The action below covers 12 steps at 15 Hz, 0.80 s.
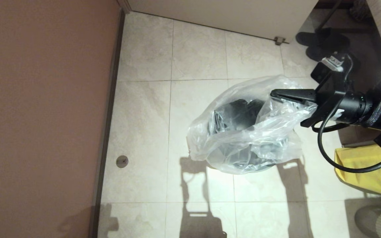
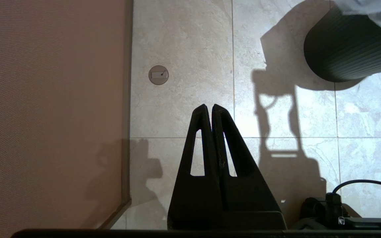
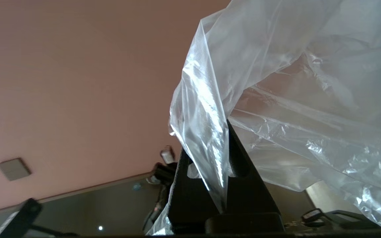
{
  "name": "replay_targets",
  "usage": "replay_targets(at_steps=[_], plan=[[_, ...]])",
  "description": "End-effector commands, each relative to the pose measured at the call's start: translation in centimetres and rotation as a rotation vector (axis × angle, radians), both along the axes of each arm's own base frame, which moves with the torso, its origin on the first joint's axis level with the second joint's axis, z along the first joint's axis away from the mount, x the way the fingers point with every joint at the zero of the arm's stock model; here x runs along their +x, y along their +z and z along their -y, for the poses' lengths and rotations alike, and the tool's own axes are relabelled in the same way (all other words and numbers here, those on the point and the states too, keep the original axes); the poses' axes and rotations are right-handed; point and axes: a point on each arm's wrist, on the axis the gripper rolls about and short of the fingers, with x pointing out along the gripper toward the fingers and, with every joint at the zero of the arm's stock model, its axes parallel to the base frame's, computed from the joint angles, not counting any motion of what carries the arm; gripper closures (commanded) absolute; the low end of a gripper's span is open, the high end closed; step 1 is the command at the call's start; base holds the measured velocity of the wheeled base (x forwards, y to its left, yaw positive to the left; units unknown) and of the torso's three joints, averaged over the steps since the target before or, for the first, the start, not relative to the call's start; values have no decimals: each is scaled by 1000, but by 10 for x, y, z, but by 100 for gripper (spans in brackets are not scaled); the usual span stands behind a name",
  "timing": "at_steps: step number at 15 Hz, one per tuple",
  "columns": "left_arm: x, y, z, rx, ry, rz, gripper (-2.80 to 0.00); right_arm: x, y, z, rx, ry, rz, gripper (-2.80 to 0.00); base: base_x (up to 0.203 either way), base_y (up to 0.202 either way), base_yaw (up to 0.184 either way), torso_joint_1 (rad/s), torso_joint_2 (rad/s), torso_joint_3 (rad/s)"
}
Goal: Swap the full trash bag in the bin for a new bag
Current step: Put the new garbage bag on the trash can
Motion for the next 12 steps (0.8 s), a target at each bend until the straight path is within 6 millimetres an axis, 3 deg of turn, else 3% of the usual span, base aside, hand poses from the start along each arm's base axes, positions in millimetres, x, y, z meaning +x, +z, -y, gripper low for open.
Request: replay_targets(at_steps=[1,6,8,12], plan=[[0,0,0,0,0,0,0,-21,21,-4,20,38,43,0,0,0,0,0,0,0],[0,0,0,0,0,0,0,-46,40,-30,48,148,103,0,0,0,0,0,0,0],[0,0,0,0,0,0,0,-49,49,-31,61,158,111,0,0,0,0,0,0,0],[0,0,0,0,0,0,0,-74,84,-28,138,219,120,0,0,0,0,0,0,0]])
